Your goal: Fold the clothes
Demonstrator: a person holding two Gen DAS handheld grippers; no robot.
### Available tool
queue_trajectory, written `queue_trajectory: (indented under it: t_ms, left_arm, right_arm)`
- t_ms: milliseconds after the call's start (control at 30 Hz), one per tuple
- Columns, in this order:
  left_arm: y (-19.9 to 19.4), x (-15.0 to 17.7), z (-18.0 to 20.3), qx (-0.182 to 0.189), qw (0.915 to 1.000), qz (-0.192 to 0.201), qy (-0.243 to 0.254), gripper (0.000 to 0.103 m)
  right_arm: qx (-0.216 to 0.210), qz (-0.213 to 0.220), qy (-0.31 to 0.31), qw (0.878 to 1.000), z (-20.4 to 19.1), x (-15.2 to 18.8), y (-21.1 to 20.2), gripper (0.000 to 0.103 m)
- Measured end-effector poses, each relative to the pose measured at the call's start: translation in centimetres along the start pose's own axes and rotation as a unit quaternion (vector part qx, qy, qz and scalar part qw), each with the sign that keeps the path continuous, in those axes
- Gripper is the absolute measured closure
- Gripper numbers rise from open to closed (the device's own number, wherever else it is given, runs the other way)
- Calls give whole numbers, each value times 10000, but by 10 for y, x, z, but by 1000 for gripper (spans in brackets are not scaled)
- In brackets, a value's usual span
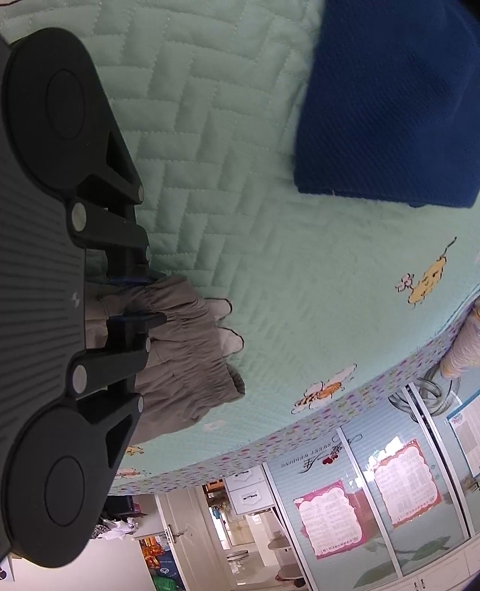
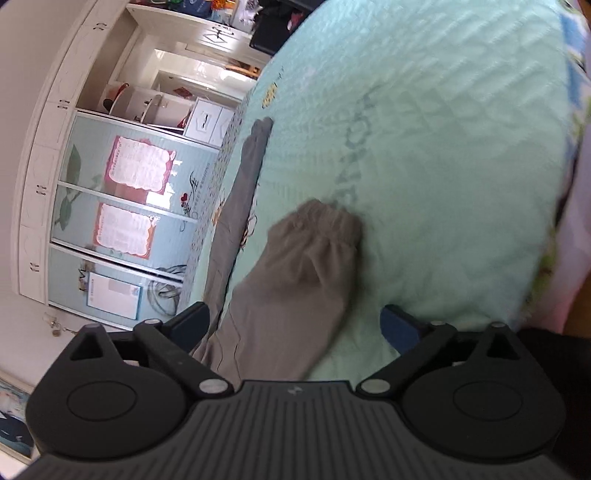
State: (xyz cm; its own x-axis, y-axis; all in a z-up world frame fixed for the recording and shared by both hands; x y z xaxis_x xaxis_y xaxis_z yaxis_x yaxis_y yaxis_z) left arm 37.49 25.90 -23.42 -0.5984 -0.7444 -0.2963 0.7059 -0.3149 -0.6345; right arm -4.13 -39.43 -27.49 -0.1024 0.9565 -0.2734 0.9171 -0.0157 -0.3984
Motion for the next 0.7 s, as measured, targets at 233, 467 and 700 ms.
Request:
queue_trajectory:
  t_ms: [233, 467, 700]
  left_arm:
    - [2, 4, -3, -54, 10000, -26, 6, 83]
    - [-2, 5, 1, -114, 9993, 25, 352, 88]
    - [-33, 1, 9, -215, 9983, 253, 481, 89]
  right_arm:
    - [-159, -42, -104, 9998, -7, -6, 31, 55]
    - [160, -31, -602, 9981, -17, -3, 32, 102]
    - [369, 217, -1301, 9906, -52, -19, 10, 102]
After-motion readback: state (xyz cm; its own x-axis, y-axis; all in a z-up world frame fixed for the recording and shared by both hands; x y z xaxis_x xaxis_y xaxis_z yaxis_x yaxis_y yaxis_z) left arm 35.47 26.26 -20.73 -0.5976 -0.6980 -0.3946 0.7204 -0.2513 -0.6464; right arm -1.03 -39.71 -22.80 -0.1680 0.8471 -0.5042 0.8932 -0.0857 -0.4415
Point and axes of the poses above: each gripper's, at about its wrist camera, not at the fingertips, and y roughly the way its jaws point, z to its right, x to its underside, the point moved 2 cm from there along y, roughly the way its jaws point
